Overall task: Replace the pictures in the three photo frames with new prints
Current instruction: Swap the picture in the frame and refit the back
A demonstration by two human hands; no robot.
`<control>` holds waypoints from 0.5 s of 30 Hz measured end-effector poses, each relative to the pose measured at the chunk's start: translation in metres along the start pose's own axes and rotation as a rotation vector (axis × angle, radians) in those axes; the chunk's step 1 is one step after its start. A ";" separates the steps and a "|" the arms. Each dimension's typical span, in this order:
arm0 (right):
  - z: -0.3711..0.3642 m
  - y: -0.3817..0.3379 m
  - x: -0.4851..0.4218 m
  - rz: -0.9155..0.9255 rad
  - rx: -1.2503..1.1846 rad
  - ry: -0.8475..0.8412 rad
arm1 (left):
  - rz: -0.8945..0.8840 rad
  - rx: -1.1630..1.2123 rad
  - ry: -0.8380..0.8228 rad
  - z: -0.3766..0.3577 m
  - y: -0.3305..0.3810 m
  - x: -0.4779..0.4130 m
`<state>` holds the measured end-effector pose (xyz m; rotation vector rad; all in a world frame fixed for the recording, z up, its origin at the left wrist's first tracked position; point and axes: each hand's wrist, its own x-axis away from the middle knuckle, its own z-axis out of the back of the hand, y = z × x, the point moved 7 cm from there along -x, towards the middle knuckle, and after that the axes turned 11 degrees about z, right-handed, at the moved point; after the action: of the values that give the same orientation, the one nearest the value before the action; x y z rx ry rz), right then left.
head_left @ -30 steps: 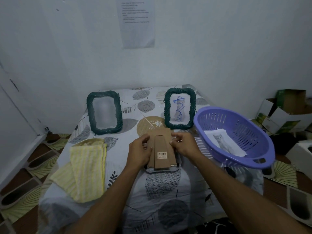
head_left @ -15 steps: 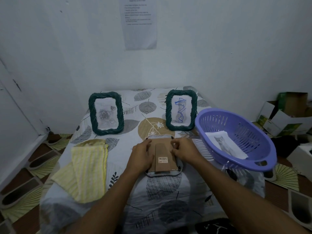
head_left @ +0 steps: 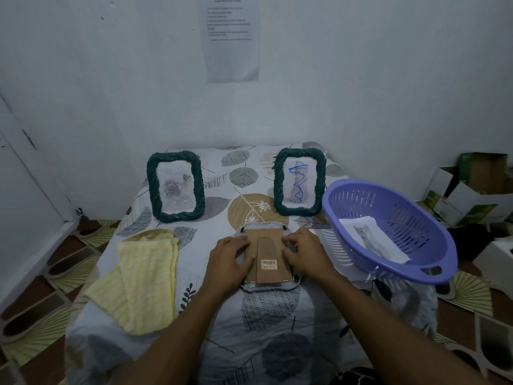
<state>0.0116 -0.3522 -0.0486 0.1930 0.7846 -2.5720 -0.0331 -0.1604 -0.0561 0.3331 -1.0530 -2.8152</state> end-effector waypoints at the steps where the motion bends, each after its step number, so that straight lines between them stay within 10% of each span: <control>1: 0.000 0.001 0.000 0.003 0.001 0.002 | -0.002 -0.002 0.004 0.000 0.000 0.000; 15: -0.003 0.002 0.004 0.026 -0.031 0.062 | -0.032 -0.052 0.042 -0.002 0.000 0.001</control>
<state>0.0094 -0.3538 -0.0531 0.2728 0.8381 -2.5387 -0.0329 -0.1624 -0.0576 0.4056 -0.9732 -2.8441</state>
